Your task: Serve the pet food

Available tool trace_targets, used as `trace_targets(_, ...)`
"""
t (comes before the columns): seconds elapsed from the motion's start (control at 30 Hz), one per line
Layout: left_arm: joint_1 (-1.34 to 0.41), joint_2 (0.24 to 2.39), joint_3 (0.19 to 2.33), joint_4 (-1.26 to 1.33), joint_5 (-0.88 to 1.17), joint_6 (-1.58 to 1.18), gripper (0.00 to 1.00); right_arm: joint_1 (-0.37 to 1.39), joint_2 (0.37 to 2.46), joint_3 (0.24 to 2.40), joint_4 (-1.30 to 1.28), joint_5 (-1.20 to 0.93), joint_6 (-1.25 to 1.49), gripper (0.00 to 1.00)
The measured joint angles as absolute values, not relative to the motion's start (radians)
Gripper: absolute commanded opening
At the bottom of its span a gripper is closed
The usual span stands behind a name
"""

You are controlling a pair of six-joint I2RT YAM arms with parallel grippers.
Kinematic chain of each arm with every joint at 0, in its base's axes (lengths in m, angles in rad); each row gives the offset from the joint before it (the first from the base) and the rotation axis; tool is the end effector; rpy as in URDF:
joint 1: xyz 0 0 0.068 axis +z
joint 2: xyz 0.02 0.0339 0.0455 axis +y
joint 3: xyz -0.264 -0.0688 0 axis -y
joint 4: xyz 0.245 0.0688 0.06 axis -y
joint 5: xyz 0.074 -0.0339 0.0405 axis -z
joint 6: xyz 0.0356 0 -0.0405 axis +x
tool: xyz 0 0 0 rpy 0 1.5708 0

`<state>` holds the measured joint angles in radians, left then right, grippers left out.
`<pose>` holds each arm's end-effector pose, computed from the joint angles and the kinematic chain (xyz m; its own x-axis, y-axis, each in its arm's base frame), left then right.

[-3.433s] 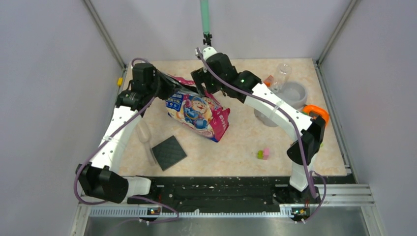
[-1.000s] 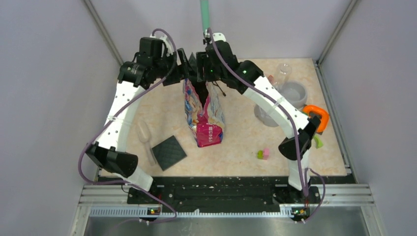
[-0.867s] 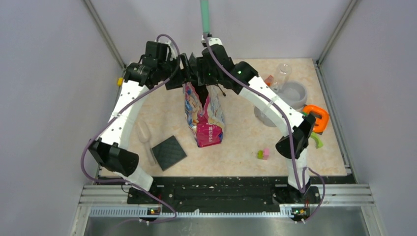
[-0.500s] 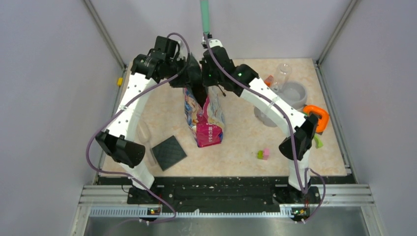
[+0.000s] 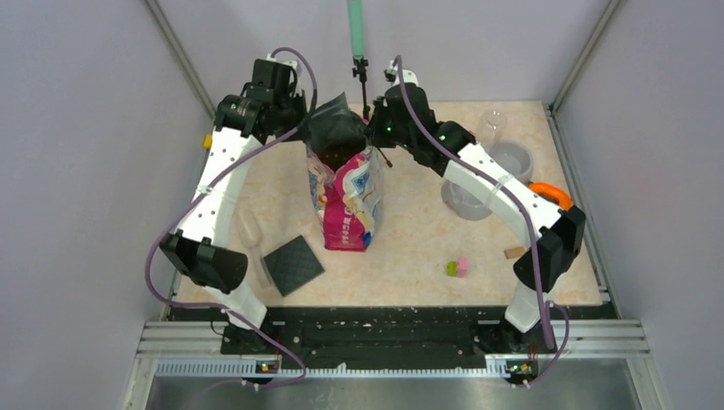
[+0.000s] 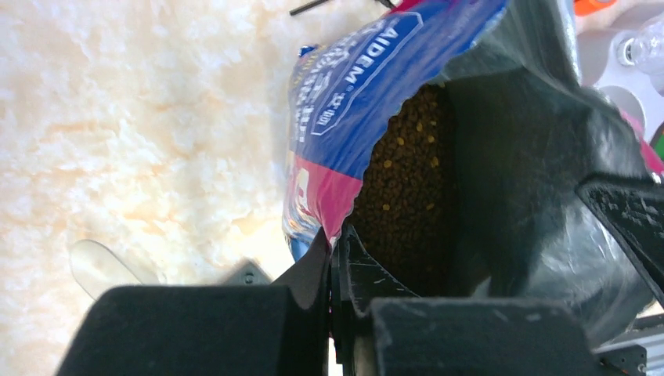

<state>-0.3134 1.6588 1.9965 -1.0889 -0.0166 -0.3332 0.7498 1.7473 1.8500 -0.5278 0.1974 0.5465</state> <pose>0.3185 -0.1026 0.4395 -0.7106 -0.1135 -0.6944 0.0680 0.9712 -0.2283 0.2998 0.2696 0.4133 -0.5372 0.1961 -0.8203 -0.3024 0.8632 0.4043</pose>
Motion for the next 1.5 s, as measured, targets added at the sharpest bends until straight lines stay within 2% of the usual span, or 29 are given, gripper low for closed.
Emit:
trace_targets(0.17,-0.245,1.775,2.150,-1.085,0.035,-0.315,0.00,0.723,1.761,1.851,-0.500,0.135,0.585,0.00)
trace_targets(0.3,-0.199,1.810,2.194,-1.047,0.096,-0.329,0.00,0.711,1.789,1.851,-0.444,0.088,0.616,0.00)
trace_targets(0.5,-0.170,1.811,2.193,-1.039,0.153,-0.340,0.00,0.702,1.814,1.827,-0.353,0.066,0.665,0.00)
trace_targets(0.7,-0.168,1.758,2.079,-0.953,0.211,-0.338,0.00,0.702,1.802,1.754,-0.252,0.053,0.691,0.00)
trace_targets(0.73,-0.167,1.752,2.069,-0.946,0.213,-0.337,0.02,0.702,1.802,1.754,-0.250,0.047,0.691,0.00)
trace_targets(0.77,-0.167,1.748,2.064,-0.942,0.213,-0.336,0.10,0.702,1.802,1.754,-0.250,0.045,0.690,0.05)
trace_targets(0.8,-0.167,1.747,2.062,-0.942,0.212,-0.333,0.19,0.702,1.802,1.756,-0.253,0.042,0.687,0.14)
trace_targets(0.83,-0.166,1.744,2.061,-0.941,0.213,-0.333,0.30,0.702,1.802,1.760,-0.257,0.041,0.683,0.29)
trace_targets(0.9,-0.166,1.736,2.061,-0.925,0.216,-0.323,0.50,0.702,1.806,1.782,-0.273,0.041,0.675,0.49)
trace_targets(0.97,-0.166,1.713,2.061,-0.904,0.220,-0.318,0.62,0.701,1.809,1.810,-0.278,0.042,0.657,0.58)
trace_targets(1.07,-0.167,1.675,2.061,-0.879,0.220,-0.314,0.66,0.697,1.811,1.856,-0.279,0.030,0.625,0.62)
trace_targets(1.23,-0.166,1.650,2.061,-0.856,0.220,-0.311,0.67,0.696,1.852,1.984,-0.297,-0.012,0.595,0.69)
trace_targets(1.43,-0.167,1.654,2.106,-0.902,0.221,-0.315,0.69,0.696,1.885,2.043,-0.361,-0.056,0.570,0.73)
trace_targets(1.47,-0.166,1.651,2.122,-0.910,0.221,-0.317,0.72,0.696,1.898,2.074,-0.393,-0.057,0.554,0.73)
trace_targets(1.5,-0.166,1.641,2.128,-0.911,0.220,-0.321,0.84,0.696,1.910,2.108,-0.430,-0.057,0.531,0.74)
